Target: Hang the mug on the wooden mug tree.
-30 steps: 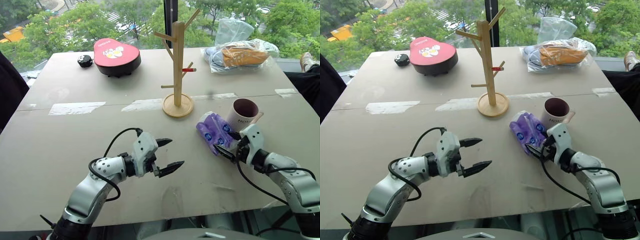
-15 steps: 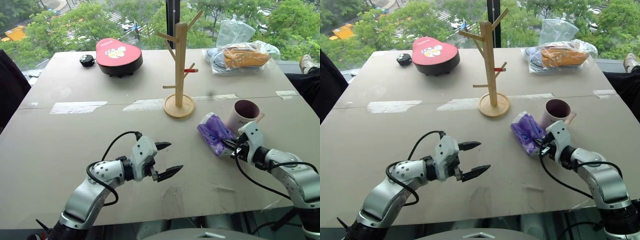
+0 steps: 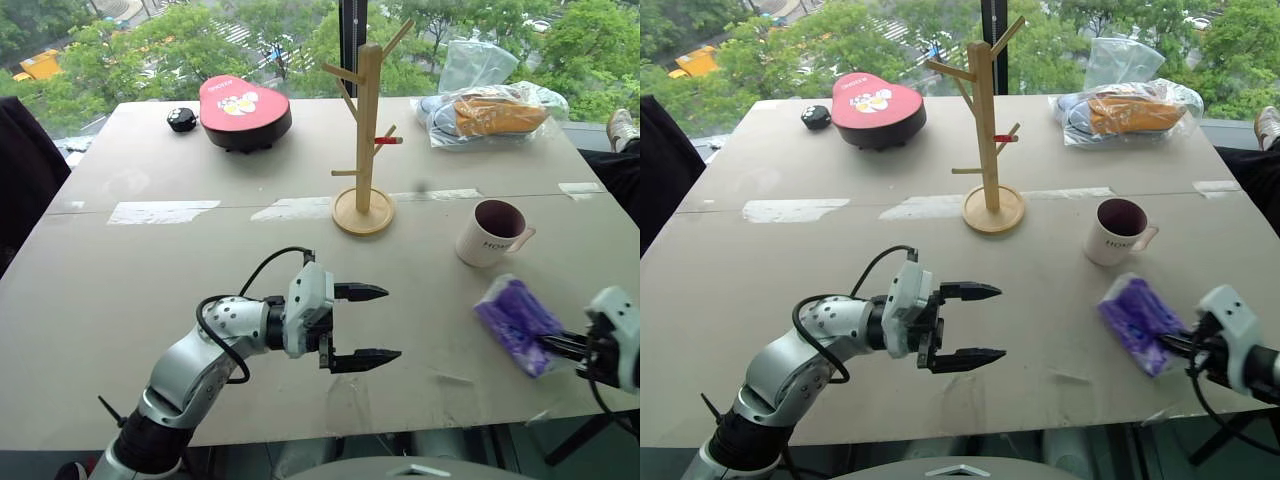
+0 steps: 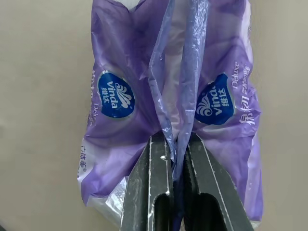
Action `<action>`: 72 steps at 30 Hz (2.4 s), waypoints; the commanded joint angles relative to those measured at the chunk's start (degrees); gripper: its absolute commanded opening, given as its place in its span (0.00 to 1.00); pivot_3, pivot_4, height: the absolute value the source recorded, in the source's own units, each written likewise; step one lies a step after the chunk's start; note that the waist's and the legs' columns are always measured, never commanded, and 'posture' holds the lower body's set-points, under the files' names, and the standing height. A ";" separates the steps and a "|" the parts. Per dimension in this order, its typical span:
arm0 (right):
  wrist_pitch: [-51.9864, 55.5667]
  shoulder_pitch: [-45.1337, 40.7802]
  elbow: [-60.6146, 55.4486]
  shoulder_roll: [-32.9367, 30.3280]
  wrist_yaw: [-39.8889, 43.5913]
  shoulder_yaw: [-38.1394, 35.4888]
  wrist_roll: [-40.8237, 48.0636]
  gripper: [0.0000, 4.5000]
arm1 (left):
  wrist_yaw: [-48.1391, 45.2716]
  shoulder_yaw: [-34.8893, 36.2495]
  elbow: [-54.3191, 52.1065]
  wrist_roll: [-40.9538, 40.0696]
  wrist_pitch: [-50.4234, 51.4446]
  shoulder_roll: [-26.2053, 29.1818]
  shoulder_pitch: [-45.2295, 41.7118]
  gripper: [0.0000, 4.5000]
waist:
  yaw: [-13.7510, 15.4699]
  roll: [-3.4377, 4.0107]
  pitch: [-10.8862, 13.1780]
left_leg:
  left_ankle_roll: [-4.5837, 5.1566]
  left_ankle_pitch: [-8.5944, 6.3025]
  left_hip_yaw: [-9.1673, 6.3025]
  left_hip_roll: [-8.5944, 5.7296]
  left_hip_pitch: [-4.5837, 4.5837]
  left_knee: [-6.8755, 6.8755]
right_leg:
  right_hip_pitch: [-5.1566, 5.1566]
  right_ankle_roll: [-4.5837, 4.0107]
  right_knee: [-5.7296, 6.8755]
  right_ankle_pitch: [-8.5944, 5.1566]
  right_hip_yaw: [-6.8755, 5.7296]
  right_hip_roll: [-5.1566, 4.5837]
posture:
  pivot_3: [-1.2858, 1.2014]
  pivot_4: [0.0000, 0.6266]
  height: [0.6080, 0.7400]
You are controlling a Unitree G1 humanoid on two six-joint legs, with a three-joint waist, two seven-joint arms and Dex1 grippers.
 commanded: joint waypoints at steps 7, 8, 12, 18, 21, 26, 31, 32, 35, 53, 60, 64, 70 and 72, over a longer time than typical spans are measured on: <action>-6.44 -10.11 15.19 0.19 -7.44 -6.16 -6.91 0.01 | -1.37 -0.62 -0.12 -2.30 0.49 -1.97 -5.14 1.00 | -0.83 0.06 0.13 | -0.01 0.01 0.27 0.10 0.11 0.00 | -0.01 0.00 0.05 0.00 0.30 -0.04 | 0.52 0.24 1.00; -6.16 -10.19 14.91 0.11 -6.44 -6.54 -6.24 0.15 | -1.20 -0.64 -0.32 -2.33 0.60 -1.96 -5.16 1.00 | -0.75 0.11 0.16 | -0.01 0.01 0.26 0.12 0.12 -0.01 | -0.01 0.00 0.05 0.00 0.29 -0.04 | 0.52 0.24 1.00; -7.85 -11.50 14.12 0.25 -6.19 -8.34 -6.06 0.48 | -0.43 -0.42 -1.19 -2.52 1.24 -1.71 -4.91 1.00 | -0.20 0.15 0.19 | -0.01 0.00 0.19 0.08 0.02 -0.01 | -0.05 0.00 0.03 0.00 0.23 -0.04 | 0.52 0.24 1.00; -7.46 -21.11 10.12 3.75 -12.60 -8.09 -3.76 0.99 | 0.08 -0.28 -1.81 -2.51 2.25 -1.10 -4.92 1.00 | -0.45 0.16 0.22 | 0.00 0.00 0.25 0.06 0.01 0.04 | -0.07 0.01 0.02 0.01 0.31 -0.06 | 0.52 0.24 1.00; -5.57 -24.16 5.06 6.37 -12.91 -3.71 -1.54 0.99 | 0.41 -0.07 -1.59 -2.20 2.35 -1.18 -5.19 1.00 | -0.48 0.18 0.22 | -0.01 0.00 0.20 0.13 0.02 0.03 | -0.08 0.00 0.05 0.01 0.26 -0.05 | 0.52 0.24 1.00; -8.63 -27.18 6.04 10.40 -15.95 6.67 -6.72 0.99 | 1.41 -0.32 -2.01 -1.50 2.20 -1.06 -4.68 1.00 | -0.33 0.15 0.23 | 0.00 0.00 0.14 0.04 -0.05 0.05 | -0.09 0.00 0.02 0.01 0.19 -0.07 | 0.52 0.24 1.00; -12.04 -33.59 12.56 14.44 -19.51 10.88 -10.28 0.99 | 2.85 0.70 -1.28 -0.02 0.96 -1.04 -4.54 1.00 | -0.45 0.23 0.29 | 0.00 0.00 0.22 0.01 -0.06 0.09 | -0.17 0.01 0.07 0.02 0.28 -0.17 | 0.52 0.24 1.00; -12.86 -34.70 14.21 14.82 -19.65 11.39 -10.85 0.99 | 3.00 0.99 -1.33 0.09 0.74 -0.99 -4.43 1.00 | -0.40 0.23 0.29 | -0.01 0.01 0.22 0.02 -0.06 0.09 | -0.18 0.01 0.08 0.02 0.27 -0.15 | 0.52 0.24 1.00; -15.33 -37.54 18.65 15.71 -19.30 12.80 -11.99 0.99 | 3.47 1.55 -1.53 0.27 0.36 -0.97 -3.95 1.00 | -0.44 0.23 0.30 | -0.01 0.01 0.20 0.03 -0.07 0.08 | -0.20 0.00 0.08 0.01 0.25 -0.06 | 0.52 0.24 1.00; -26.33 -50.50 43.19 21.15 -6.56 17.81 -10.99 0.16 | 11.58 2.69 0.91 8.19 -1.87 -1.85 -3.76 1.00 | -0.58 0.25 0.30 | -0.01 0.01 0.24 0.04 -0.10 0.06 | -0.26 -0.01 0.08 0.02 0.30 -0.08 | 0.52 0.24 1.00; -26.44 -51.12 39.75 20.33 -4.20 19.29 -11.19 0.03 | 13.58 4.66 1.83 9.54 -4.85 -2.78 -2.50 1.00 | -0.64 0.25 0.30 | -0.01 0.01 0.24 0.04 -0.09 0.06 | -0.27 -0.01 0.08 0.02 0.30 -0.14 | 0.52 0.24 1.00; -28.15 -58.53 32.70 16.57 1.87 24.11 -13.12 0.03 | 20.47 10.08 2.57 8.04 -9.42 -10.08 -0.01 1.00 | -1.14 0.43 0.41 | -0.01 0.01 0.26 0.03 -0.10 0.10 | -0.28 0.00 0.09 0.03 0.32 -0.16 | 0.52 0.24 1.00; -31.75 -72.79 34.65 12.51 9.75 32.74 -19.49 0.03 | 22.27 12.20 0.63 7.45 -14.80 -14.87 6.02 1.00 | -1.84 0.35 0.43 | -0.01 0.00 0.19 0.04 -0.12 -0.01 | -0.34 0.02 0.01 0.06 0.30 -0.16 | 0.52 0.24 1.00; -32.60 -77.11 36.53 12.37 11.70 35.24 -21.42 0.03 | 22.38 13.00 0.65 6.32 -16.57 -16.23 6.83 1.00 | -1.66 0.33 0.44 | -0.01 0.00 0.13 0.04 -0.16 -0.01 | -0.35 0.01 -0.01 0.05 0.22 -0.17 | 0.52 0.24 1.00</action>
